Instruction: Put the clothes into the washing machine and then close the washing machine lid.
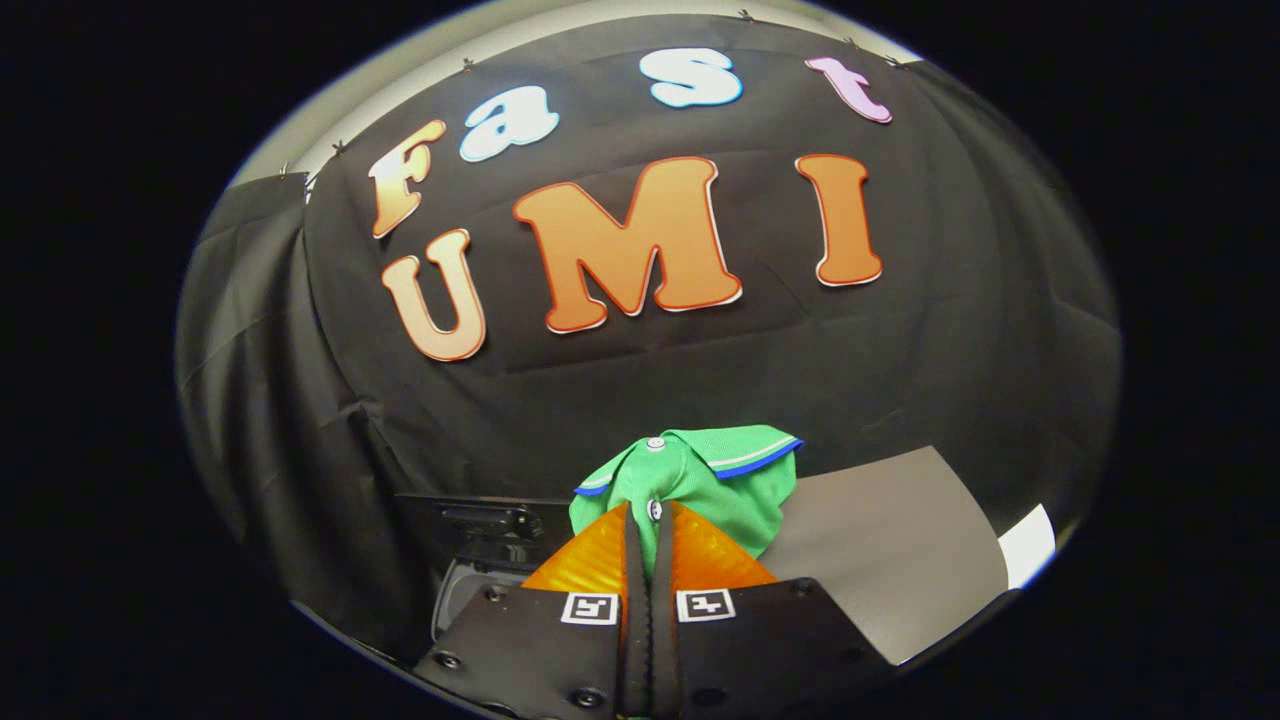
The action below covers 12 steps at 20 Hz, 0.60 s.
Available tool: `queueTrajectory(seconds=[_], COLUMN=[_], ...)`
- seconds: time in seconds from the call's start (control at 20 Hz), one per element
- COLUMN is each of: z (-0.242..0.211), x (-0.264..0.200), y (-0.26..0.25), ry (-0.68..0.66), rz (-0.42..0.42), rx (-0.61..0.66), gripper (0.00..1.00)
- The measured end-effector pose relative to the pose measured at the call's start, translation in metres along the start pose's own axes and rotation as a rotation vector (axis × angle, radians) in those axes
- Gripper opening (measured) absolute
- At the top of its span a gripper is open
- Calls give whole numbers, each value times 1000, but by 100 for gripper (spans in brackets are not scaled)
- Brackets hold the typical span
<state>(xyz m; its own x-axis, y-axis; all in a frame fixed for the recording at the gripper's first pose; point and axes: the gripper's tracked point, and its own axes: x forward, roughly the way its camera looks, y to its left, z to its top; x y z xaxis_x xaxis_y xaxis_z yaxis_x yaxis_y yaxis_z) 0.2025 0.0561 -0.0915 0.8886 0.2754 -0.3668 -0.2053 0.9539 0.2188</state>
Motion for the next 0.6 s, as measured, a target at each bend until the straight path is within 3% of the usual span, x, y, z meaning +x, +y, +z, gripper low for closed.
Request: queueTrajectory(seconds=[0.3,0.6], z=[-2,-36], x=[-14,2], y=[92,172], ry=[-17,23], rz=[101,194], rx=[3,9], gripper=[8,8])
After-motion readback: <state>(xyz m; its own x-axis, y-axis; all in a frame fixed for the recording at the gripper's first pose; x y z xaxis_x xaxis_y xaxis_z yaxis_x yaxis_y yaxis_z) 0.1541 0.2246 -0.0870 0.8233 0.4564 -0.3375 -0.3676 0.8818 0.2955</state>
